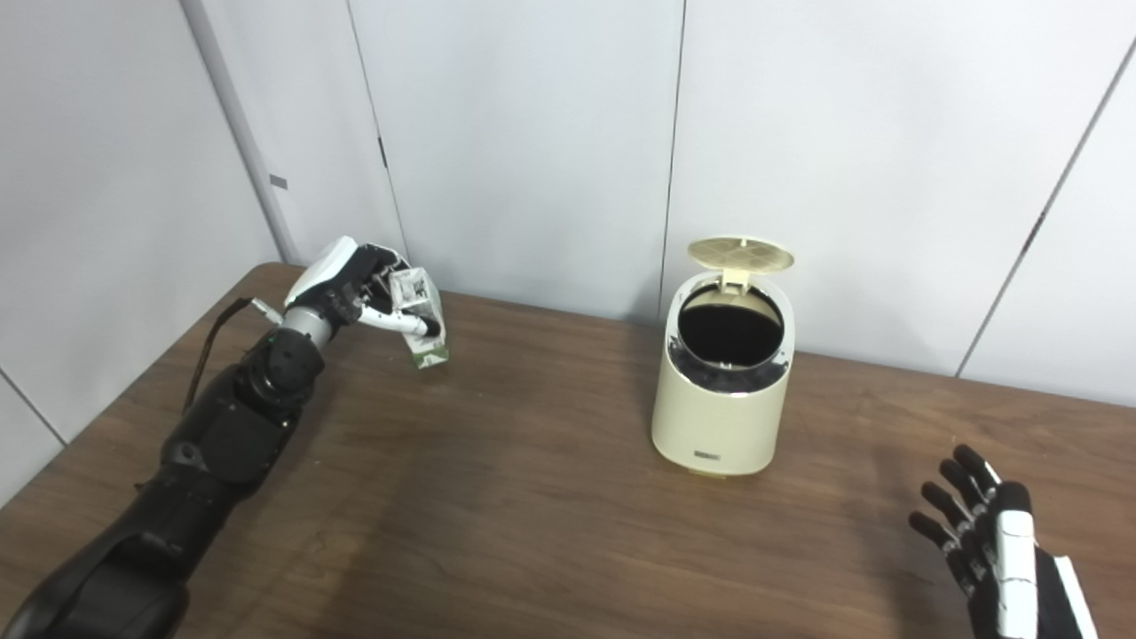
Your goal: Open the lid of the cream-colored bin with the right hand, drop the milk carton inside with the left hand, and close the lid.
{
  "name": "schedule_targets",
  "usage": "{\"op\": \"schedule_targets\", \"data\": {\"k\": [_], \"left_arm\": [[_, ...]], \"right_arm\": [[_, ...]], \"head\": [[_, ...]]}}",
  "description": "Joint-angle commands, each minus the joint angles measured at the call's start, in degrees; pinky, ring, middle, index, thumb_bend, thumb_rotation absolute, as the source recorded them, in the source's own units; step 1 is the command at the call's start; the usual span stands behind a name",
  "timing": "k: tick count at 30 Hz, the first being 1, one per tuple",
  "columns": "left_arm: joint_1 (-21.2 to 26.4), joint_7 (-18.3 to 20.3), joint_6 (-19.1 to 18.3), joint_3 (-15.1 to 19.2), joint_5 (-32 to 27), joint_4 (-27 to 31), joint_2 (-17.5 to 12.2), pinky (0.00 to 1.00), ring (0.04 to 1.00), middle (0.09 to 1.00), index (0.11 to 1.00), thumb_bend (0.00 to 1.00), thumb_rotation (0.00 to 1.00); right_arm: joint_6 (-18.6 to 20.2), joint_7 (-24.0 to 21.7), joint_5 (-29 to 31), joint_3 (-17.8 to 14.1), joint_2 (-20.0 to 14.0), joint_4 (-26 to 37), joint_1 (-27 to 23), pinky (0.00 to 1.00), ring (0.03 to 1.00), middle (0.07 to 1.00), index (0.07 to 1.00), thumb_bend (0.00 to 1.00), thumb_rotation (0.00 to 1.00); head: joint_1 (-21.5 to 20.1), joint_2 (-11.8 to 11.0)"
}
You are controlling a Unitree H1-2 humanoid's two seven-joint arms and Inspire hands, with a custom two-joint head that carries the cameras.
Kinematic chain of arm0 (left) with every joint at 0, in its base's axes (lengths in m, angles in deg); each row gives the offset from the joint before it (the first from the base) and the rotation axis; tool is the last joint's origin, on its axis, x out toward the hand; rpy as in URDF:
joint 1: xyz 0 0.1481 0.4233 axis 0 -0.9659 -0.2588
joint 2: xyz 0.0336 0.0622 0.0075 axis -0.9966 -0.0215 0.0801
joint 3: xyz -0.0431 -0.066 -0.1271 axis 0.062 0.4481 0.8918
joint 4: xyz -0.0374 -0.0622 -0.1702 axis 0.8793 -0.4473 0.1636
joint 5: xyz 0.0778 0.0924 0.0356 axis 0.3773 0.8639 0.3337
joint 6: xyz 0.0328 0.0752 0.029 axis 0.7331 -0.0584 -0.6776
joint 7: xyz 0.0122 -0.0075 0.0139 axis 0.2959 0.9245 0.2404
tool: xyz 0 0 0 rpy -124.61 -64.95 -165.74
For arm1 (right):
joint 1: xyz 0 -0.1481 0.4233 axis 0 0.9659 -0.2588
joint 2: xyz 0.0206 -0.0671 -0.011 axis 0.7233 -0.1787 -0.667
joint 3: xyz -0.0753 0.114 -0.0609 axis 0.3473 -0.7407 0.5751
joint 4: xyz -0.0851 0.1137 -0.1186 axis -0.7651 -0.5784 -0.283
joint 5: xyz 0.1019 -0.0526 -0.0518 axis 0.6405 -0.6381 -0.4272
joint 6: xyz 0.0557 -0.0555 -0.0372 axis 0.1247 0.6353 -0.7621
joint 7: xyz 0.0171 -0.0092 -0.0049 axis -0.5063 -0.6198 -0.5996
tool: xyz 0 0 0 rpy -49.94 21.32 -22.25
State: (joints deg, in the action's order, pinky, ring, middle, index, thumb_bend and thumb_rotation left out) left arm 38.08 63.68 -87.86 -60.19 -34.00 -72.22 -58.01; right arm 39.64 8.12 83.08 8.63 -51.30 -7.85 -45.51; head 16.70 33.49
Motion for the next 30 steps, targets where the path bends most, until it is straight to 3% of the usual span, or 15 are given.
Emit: {"op": "schedule_targets", "data": {"k": [1,6,20,30], "left_arm": [[1.74,-3.61,1.69,1.8,0.36,4.04,-0.58,0.42,0.431,0.502,0.486,0.5,0.0],[-0.1,-4.33,1.53,2.68,0.47,9.97,0.7,0.4,0.418,0.495,0.498,0.5,0.0],[-2.85,-1.07,-5.41,3.85,1.17,31.16,6.07,0.36,0.388,0.469,0.52,0.5,0.0],[-2.03,-0.43,-4.14,1.53,4.89,40.18,9.01,0.35,0.401,0.481,0.502,0.5,0.0]], "right_arm": [[-3.05,-0.15,0.37,-0.41,0.04,0.24,-1.52,0.79,0.872,0.915,0.902,0.59,1.0],[-3.37,-0.1,0.46,-0.4,0.24,-0.57,-1.82,0.8,0.877,0.917,0.905,0.58,1.0],[-6.15,-0.02,-2.62,0.81,-0.07,-2.8,-1.65,0.81,0.868,0.897,0.886,0.56,1.0],[-5.65,0.9,-4.28,1.35,0.95,-3.32,-1.72,0.8,0.861,0.888,0.875,0.58,1.0]], "head": [[0.05,0.03],[-1.65,-0.19],[-5.4,-0.5],[-9.22,-0.41]]}}
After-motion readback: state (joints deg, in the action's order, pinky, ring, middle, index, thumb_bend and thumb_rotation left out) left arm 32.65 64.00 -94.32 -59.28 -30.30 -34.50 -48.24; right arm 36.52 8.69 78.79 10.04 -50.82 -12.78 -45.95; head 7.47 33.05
